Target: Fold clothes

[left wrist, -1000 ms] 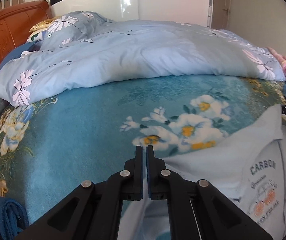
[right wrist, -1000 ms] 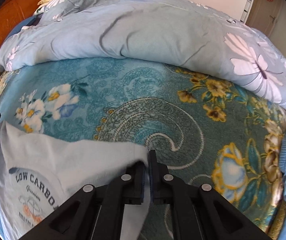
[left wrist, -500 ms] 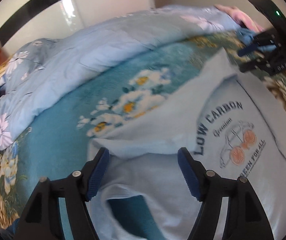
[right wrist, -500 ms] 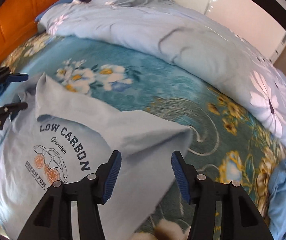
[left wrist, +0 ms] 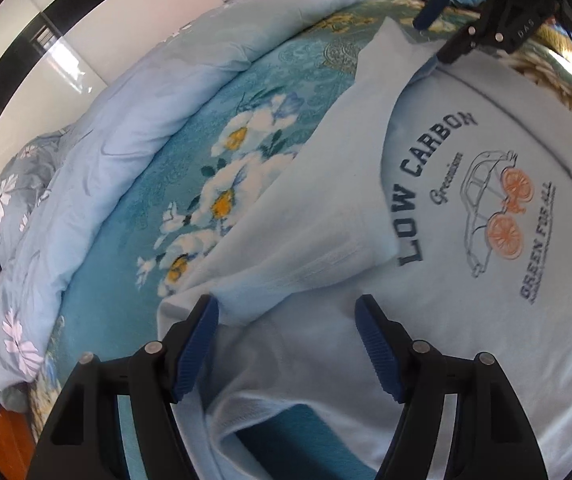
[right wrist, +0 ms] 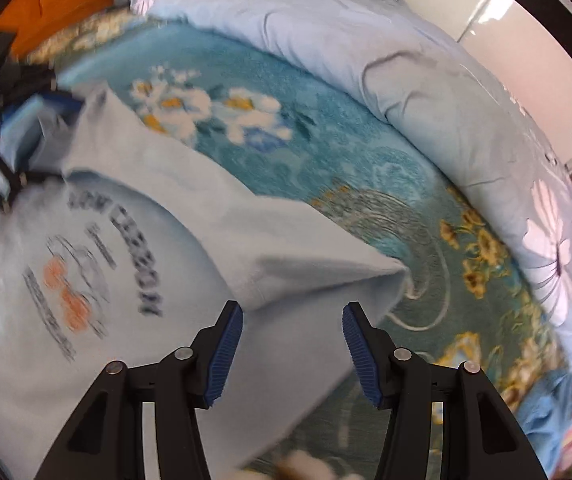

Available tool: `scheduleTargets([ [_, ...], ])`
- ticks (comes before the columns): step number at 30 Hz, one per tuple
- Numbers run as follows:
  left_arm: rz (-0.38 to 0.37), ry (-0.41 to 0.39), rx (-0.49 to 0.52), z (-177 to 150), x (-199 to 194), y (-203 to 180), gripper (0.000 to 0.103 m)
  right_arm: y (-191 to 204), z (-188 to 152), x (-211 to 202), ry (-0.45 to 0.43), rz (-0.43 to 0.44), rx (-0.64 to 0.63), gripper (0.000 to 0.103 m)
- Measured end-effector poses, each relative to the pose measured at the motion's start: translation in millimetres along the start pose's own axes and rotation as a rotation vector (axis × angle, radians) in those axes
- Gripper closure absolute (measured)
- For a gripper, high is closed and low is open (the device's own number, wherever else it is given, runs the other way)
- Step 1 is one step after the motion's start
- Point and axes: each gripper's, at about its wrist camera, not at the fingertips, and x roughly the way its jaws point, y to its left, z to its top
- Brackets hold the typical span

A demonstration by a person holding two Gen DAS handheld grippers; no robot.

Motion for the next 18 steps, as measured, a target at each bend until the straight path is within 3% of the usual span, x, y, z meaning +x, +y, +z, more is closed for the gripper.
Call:
scheduleTargets([
  [10,0.008,-0.027,0.058,13.7,6.9,-0.6,0.031,8.6,7.7,9.1,0.018,-0.068,-0.198,0.047],
  [13,-0.018,-0.041,0.027,17.5,7.7,3.5,0.042,13.4,12.4,14.1,0.02,-0.067,-0.237,0.048],
  [15,-0.043,-0.046,0.018,19.1,8.2,4.2,0.059,14.5,14.3,15.9,0.02,-0.051,-0.249,0.05],
  [17,-0.061,-0.052,0.016,20.8,7.6,3.2,0.069,12.9,14.8,16.2,0.023,-0.022,-0.246,0.059],
  [18,-0.072,-0.057,0.016,21.5,6.9,2.3,0.079,12.1,14.6,16.2,0.025,-0.006,-0.242,0.068],
])
